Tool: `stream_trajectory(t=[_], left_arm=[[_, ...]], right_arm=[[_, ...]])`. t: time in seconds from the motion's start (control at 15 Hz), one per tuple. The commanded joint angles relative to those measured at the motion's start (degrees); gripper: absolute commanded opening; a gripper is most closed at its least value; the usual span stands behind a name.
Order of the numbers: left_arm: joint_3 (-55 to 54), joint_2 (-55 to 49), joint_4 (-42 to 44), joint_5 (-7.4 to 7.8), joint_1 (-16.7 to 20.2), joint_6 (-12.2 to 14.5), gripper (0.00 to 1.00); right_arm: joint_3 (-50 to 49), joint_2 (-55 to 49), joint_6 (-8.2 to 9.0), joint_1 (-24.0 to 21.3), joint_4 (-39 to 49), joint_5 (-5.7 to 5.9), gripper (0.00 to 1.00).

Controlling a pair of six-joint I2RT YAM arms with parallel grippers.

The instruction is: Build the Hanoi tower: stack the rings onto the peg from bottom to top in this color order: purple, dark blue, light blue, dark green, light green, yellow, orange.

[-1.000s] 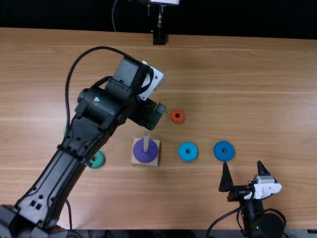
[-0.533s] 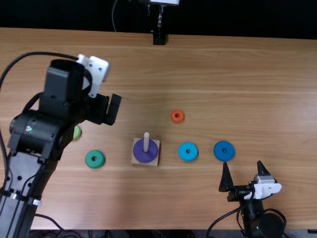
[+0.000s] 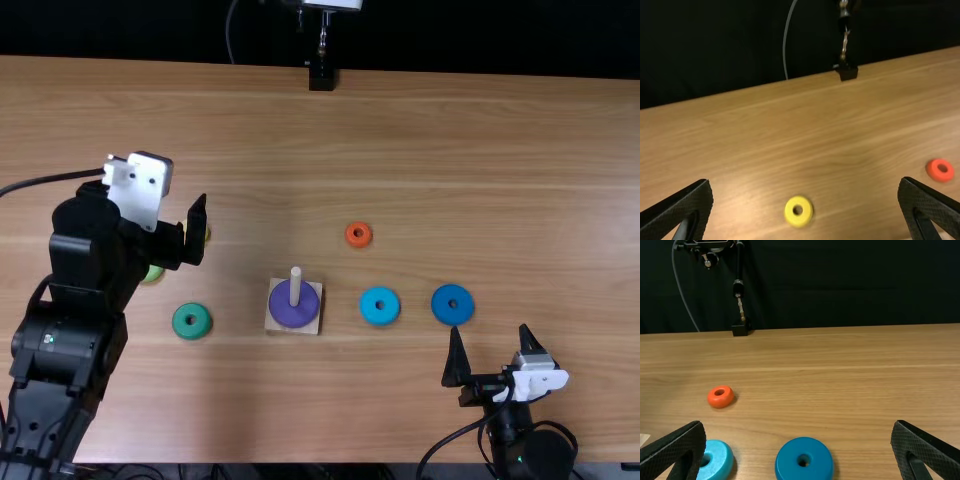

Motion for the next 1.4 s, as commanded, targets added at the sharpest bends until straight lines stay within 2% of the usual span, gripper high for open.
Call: stream_trajectory(t=[0.0,0.07,0.2,0.4,0.6,0.8,1.0,1.33], left_arm=[[-2.48,-1.13,-0.1,-0.29,0.45,-0.51,1.0],[-3.36,-1.13,-1.15,-0.61,0.62,-0.51,1.0],[-6.34,-1.04,-4.11,-0.08,0.71,-0.4,1.0],[-12.06,-1.74,-3.26,0.03,1.15,-0.3,1.0],[-23.04,-13.61,4.12,-0.5,3.96,-0.3,1.0],[-33.59,-26.88,11.92,-0.71,8.36,-0.72,1.0],[-41.06,-40.68,12.77,-0.92,8.89,-0.93,1.0],[-47.13,-55.0,11.61,-0.92,8.89,-0.93,1.0]], right_arm=[[-0.58,-0.73,-0.08,-0.28,-0.16,-0.1,1.0],[-0.58,-0.73,-0.08,-0.28,-0.27,-0.1,1.0],[-0.58,-0.73,-0.08,-0.28,-0.16,-0.1,1.0],[-0.58,-0.73,-0.08,-0.28,-0.16,-0.1,1.0],[-0.58,-0.73,-0.08,-0.28,-0.16,-0.1,1.0],[-0.58,-0.73,-0.08,-0.28,-0.16,-0.1,1.0],[-0.58,-0.73,-0.08,-0.28,-0.16,-0.1,1.0],[-0.58,-0.73,-0.08,-0.28,-0.27,-0.1,1.0]])
